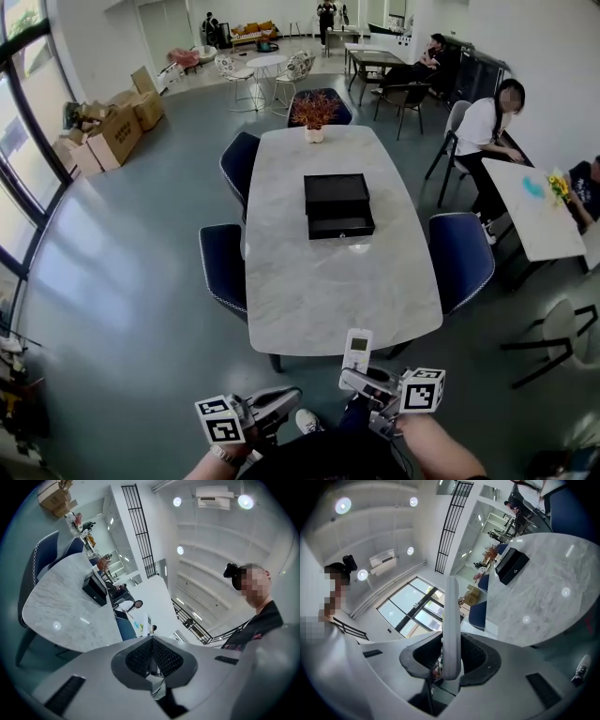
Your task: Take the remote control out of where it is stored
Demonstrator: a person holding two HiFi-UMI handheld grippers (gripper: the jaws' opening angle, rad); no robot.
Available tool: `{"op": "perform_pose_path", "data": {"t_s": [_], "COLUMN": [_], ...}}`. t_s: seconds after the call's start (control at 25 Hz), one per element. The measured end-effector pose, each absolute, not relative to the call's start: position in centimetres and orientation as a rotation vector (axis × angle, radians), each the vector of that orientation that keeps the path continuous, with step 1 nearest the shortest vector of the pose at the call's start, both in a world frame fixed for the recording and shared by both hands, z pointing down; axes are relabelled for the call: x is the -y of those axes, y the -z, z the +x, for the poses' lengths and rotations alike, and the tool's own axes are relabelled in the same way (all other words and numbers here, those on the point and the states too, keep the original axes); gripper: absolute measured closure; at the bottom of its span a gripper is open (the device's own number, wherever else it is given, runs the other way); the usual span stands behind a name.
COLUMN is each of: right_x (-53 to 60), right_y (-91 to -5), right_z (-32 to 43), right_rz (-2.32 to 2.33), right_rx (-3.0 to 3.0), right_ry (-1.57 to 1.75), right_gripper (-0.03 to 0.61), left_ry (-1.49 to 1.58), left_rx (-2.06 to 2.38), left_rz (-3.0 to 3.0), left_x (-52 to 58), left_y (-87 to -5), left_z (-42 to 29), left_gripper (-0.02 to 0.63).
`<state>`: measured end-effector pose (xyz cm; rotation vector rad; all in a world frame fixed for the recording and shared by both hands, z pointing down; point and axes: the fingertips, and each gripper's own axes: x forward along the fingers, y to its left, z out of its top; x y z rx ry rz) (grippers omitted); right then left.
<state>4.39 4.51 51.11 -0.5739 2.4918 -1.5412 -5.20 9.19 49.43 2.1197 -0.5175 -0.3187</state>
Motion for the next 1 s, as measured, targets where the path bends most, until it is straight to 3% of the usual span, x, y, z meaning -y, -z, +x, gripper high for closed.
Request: {"op": "perform_pose_path", "data": {"t_s": [1.0], "right_x": [-11.6], "right_y": [-49.9], "right_z": [3.0], "right_rz": [-0.433], "right_rx": [-2.423], "right_ry": [1.565], "right_gripper": [0.463], "left_ry": [0.333], "left_rx": [0.488], "left_rz": [2.136], "left_x": [-10.5], "left_y": [-49.2], "left_z": [-3.3], "left_gripper": [0.609]}}
